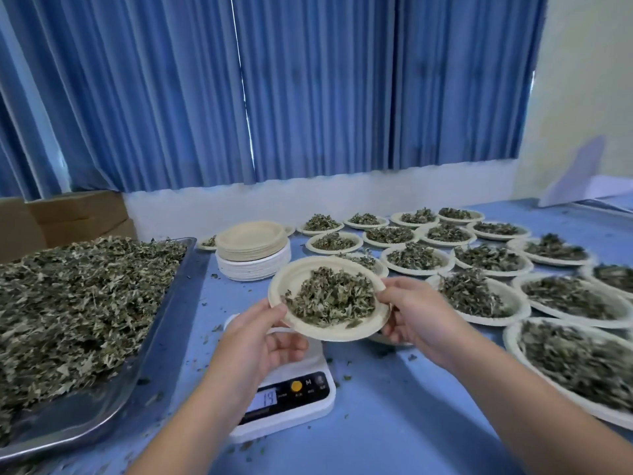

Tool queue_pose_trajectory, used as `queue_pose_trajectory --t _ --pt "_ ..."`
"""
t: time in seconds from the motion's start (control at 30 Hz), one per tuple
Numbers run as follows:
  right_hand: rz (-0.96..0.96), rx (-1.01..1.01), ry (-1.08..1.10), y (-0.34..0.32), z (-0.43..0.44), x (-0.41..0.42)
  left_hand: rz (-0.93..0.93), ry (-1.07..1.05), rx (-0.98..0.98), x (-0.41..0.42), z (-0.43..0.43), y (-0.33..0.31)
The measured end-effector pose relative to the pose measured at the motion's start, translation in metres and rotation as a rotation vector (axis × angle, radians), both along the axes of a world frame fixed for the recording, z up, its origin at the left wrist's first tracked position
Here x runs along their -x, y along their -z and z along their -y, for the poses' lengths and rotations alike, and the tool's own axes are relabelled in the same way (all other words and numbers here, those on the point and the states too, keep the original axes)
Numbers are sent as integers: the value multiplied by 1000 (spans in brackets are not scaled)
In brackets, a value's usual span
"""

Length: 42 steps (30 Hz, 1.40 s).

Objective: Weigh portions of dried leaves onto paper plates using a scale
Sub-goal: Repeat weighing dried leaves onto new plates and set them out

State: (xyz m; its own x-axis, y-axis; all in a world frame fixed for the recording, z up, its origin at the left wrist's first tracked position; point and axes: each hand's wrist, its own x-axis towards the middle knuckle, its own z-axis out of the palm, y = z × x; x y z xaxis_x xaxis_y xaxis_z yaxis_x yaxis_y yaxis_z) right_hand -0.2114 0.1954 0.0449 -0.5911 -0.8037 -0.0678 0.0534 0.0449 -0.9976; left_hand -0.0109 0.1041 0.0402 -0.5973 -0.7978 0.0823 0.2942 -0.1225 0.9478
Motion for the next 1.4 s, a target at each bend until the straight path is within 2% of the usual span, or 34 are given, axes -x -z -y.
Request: queue_pose_trajectory --t 0.13,0.3,0.47,0.7,1.03,1.23,1.4 --pt "-107 -47 9 -18 -36 24 -43 89 -12 26 -20 -4" --pt "-217 -78 127 -38 -87 66 -86 154 -67 86 -56 -10" --pt "-162 -25 275 -51 -150 116 -36 240 -103 164 -97 -21" --pt "-134 -80 582 -51 -251 197 -62 383 -88 249 -154 -22" --pt "-54 -269 974 -11 -377 282 -46 400 62 266 -167 -10" --pt "-17 -400 1009 5 -393 292 -115 351 32 260 -161 -10" --pt "27 -423 980 14 -389 296 -120 339 36 260 -160 -9"
